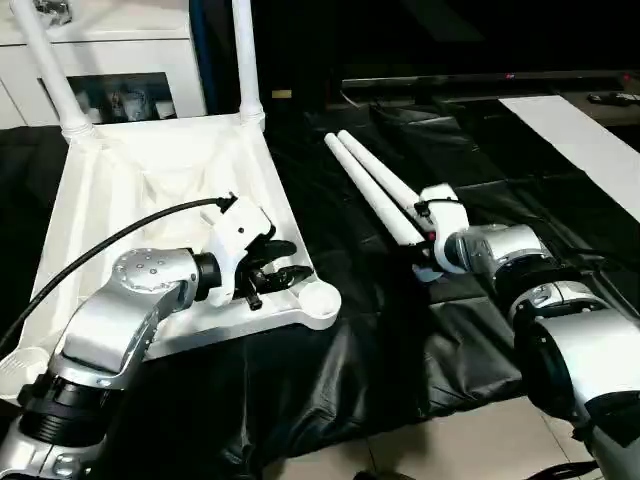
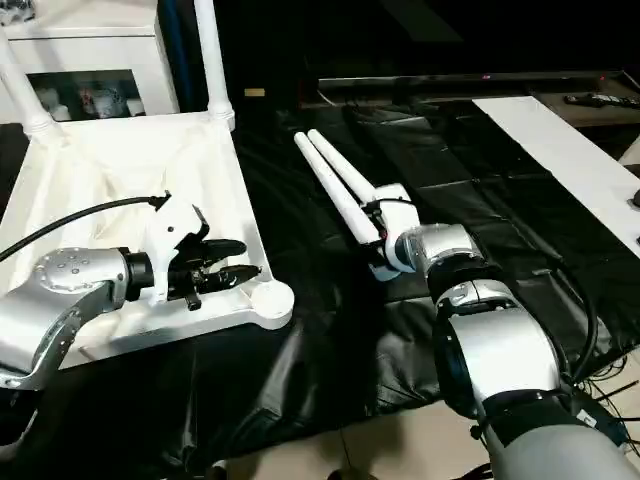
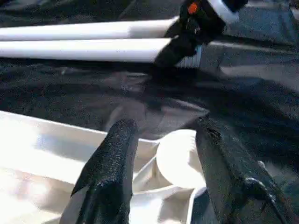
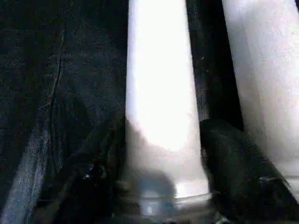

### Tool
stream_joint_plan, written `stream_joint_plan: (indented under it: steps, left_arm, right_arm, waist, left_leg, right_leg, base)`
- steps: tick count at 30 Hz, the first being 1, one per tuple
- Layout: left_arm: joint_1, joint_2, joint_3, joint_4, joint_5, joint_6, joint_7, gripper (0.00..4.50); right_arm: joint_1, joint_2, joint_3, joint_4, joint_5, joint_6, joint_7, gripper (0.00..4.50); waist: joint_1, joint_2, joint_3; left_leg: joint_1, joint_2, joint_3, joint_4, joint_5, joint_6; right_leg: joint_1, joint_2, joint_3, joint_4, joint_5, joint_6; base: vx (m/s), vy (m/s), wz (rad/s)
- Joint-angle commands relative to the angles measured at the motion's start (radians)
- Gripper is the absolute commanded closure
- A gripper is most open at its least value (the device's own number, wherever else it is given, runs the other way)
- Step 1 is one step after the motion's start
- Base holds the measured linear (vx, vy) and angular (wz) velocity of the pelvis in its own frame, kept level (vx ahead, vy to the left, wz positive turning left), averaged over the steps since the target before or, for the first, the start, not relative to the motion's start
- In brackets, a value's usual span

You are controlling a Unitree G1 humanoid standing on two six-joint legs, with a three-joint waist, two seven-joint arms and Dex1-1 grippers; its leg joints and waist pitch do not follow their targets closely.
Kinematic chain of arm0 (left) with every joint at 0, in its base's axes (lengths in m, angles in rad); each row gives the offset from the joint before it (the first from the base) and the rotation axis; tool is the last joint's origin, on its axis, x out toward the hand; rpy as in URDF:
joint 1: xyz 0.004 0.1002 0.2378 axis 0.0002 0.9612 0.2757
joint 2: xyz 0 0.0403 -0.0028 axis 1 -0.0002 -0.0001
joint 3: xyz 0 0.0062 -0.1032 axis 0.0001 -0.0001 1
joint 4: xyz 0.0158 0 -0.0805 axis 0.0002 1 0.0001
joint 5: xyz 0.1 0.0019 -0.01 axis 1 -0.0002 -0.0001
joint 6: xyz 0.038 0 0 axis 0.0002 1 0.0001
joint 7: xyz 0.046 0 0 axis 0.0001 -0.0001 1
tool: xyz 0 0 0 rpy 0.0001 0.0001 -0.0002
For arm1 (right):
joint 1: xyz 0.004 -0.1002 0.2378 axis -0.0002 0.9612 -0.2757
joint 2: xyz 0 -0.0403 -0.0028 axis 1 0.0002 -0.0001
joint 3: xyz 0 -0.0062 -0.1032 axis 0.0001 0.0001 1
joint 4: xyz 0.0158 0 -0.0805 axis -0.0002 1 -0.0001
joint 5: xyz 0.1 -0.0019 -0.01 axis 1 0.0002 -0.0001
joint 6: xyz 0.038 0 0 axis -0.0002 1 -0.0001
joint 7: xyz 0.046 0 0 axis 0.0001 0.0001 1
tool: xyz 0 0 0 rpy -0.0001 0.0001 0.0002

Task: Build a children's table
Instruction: Pick table leg

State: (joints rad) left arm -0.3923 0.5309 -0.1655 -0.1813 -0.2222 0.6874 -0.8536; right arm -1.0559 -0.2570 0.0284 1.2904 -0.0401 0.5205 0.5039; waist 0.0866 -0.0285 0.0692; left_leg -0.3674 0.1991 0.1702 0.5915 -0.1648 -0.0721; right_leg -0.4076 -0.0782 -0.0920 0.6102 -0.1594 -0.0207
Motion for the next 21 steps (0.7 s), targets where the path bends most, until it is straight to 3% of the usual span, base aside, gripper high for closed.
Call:
stream_joint_plan:
  steps: [1,3,9,13,14,16,17,18,19,20,21]
  left_arm:
    - [-0.017,0.012,-0.013,-0.014,-0.007,0.010,-0.014,2.20]
    - [-0.017,0.018,-0.014,-0.014,-0.010,0.008,-0.016,2.20]
    - [-0.024,0.009,-0.010,-0.006,-0.003,0.002,0.001,2.20]
    - [-0.054,-0.065,0.023,0.044,0.015,-0.026,0.097,2.20]
    - [-0.085,-0.128,0.055,0.091,0.019,-0.035,0.177,2.20]
    - [-0.106,-0.169,0.074,0.120,0.017,-0.034,0.224,2.04]
    - [-0.135,-0.230,0.102,0.160,0.007,-0.023,0.286,1.95]
    - [-0.140,-0.240,0.107,0.166,0.002,-0.016,0.294,1.88]
    - [-0.141,-0.243,0.107,0.168,0.001,-0.013,0.295,1.85]
    - [-0.148,-0.265,0.096,0.180,0.000,-0.006,0.304,1.74]
    - [-0.153,-0.281,0.091,0.188,-0.001,-0.007,0.311,1.52]
  right_arm:
    - [-0.010,-0.014,-0.006,0.023,-0.011,0.006,-0.001,1.95]
    - [-0.011,-0.013,-0.008,0.028,-0.012,0.000,-0.010,2.01]
    - [-0.015,-0.007,-0.029,0.042,-0.004,-0.027,-0.022,2.26]
    - [-0.021,-0.006,-0.118,0.028,0.080,-0.082,-0.024,2.50]
    - [-0.022,-0.006,-0.174,0.014,0.137,-0.103,-0.010,2.55]
    - [-0.019,-0.007,-0.210,0.003,0.174,-0.113,0.002,2.59]
    - [-0.006,-0.006,-0.260,-0.017,0.229,-0.116,0.026,2.59]
    - [-0.001,-0.004,-0.266,-0.021,0.235,-0.112,0.032,2.59]
    - [0.002,-0.003,-0.266,-0.024,0.236,-0.111,0.036,2.61]
    - [0.027,0.001,-0.266,-0.049,0.241,-0.113,0.066,2.61]
    - [0.044,0.004,-0.267,-0.072,0.247,-0.117,0.090,2.62]
  waist:
    - [-0.001,0.009,-0.069]
    - [0.000,0.003,-0.068]
    - [0.000,0.005,-0.070]
    - [0.002,0.006,-0.072]
    - [0.001,0.010,-0.073]
    - [0.001,0.005,-0.076]
    - [0.001,0.011,-0.076]
    - [0.001,0.017,-0.080]
    - [0.000,0.012,-0.081]
    - [0.003,0.026,-0.081]
    - [0.001,0.018,-0.084]
  left_leg:
    - [0.014,0.028,-0.007,-0.068,-0.334,-0.049]
    - [0.014,0.028,-0.007,-0.067,-0.327,-0.048]
    - [0.014,0.028,-0.008,-0.067,-0.329,-0.053]
    - [0.017,0.027,-0.005,-0.065,-0.327,-0.049]
    - [0.012,0.027,-0.007,-0.066,-0.320,-0.047]
    - [0.015,0.026,-0.002,-0.062,-0.308,-0.038]
    - [0.013,0.026,-0.004,-0.061,-0.304,-0.037]
    - [0.009,0.026,-0.005,-0.062,-0.289,-0.028]
    - [0.006,0.025,-0.006,-0.062,-0.279,-0.024]
    - [0.006,0.024,-0.006,-0.060,-0.263,-0.018]
    - [0.004,0.024,-0.003,-0.057,-0.245,-0.007]
  right_leg:
    - [0.043,-0.065,0.050,-0.074,-0.391,-0.173]
    - [0.042,-0.067,0.051,-0.075,-0.401,-0.168]
    - [0.042,-0.066,0.050,-0.074,-0.397,-0.163]
    - [0.041,-0.065,0.051,-0.076,-0.376,-0.165]
    - [0.045,-0.065,0.050,-0.074,-0.365,-0.165]
    - [0.045,-0.062,0.050,-0.076,-0.339,-0.167]
    - [0.048,-0.062,0.050,-0.072,-0.326,-0.170]
    - [0.052,-0.061,0.047,-0.073,-0.291,-0.177]
    - [0.055,-0.061,0.046,-0.069,-0.280,-0.182]
    - [0.054,-0.061,0.046,-0.066,-0.261,-0.192]
    - [0.057,-0.060,0.046,-0.069,-0.238,-0.197]
  base:
    - [0.000,0.000,0.00]
    - [0.000,0.000,0.00]
    - [0.000,0.000,0.00]
    - [0.000,0.000,0.00]
    - [0.000,0.000,0.00]
    - [0.000,0.000,0.00]
    - [0.000,0.000,0.00]
    - [0.000,0.000,0.00]
    - [0.000,0.000,0.00]
    - [0.000,0.000,0.00]
    - [0.000,0.000,0.00]
